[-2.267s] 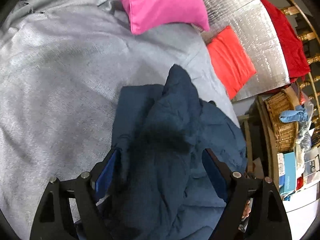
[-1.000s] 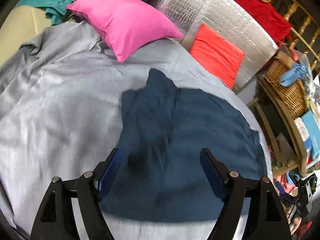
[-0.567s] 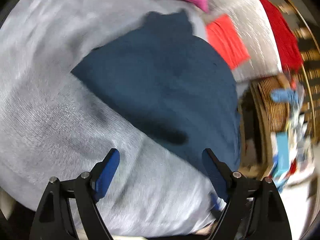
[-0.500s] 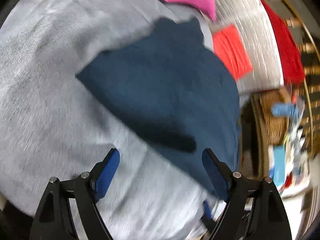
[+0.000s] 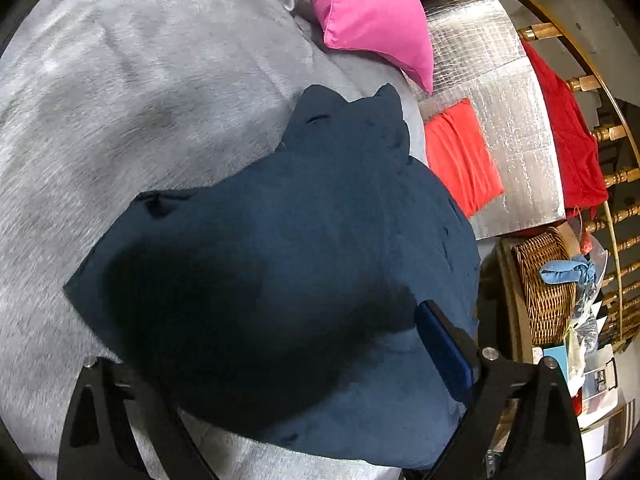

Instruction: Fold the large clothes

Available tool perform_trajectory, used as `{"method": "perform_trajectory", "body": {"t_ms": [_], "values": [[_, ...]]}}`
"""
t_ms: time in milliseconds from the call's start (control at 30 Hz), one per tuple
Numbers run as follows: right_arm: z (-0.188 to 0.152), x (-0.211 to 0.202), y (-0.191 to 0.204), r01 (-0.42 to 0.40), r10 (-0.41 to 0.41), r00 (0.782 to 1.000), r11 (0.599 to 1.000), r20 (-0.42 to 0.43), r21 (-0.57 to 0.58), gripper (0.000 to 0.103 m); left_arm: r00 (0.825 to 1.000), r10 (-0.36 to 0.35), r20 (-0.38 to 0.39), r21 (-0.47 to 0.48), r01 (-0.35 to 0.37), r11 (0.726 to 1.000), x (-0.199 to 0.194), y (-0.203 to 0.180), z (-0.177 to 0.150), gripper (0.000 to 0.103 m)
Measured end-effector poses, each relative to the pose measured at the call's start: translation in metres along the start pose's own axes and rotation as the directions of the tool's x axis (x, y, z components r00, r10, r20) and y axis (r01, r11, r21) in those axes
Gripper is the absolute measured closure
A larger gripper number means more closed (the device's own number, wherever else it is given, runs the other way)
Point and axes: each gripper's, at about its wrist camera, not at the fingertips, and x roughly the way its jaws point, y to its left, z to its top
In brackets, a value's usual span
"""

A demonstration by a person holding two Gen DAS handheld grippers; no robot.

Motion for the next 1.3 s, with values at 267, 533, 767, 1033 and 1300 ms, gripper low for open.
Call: {"method": "perform_trajectory", "body": {"t_ms": [267,533,767,1033,1300], "values": [[-0.003,0.001,0.007,0.007,-0.008,1.000,0.996,-0.009,-0.089,0.063,1.000,0.006,0.018,0.029,-0.007,1.000,-0.009,0.003,0.001,0.061],[-0.009,-0.026,0.013,0.003,-0.005,1.000,0.990,-0.014,-0.138,0.069,0.999,0.007,0.046,0.100,-0.012,0.995,-0.039,0.004,-0.015,0.076],[-0.007,-0.043,0.018,-0.002,-0.003,0.999,0.989,-0.034,-0.145,0.069,0.999,0.013,0.042,0.123,-0.018,0.992,-0.063,0.009,-0.033,0.076],[-0.004,-0.033,0.002,0.030,-0.042,0.992,0.994,-0.117,-0.107,0.056,0.980,0.190,0.060,0.207,-0.198,0.958,-0.057,0.006,-0.045,0.044],[0.009,-0.046,-0.003,0.046,-0.069,0.974,0.993,-0.217,-0.109,0.046,0.945,0.303,0.119,0.344,-0.326,0.881,-0.081,-0.015,-0.055,0.039]]}}
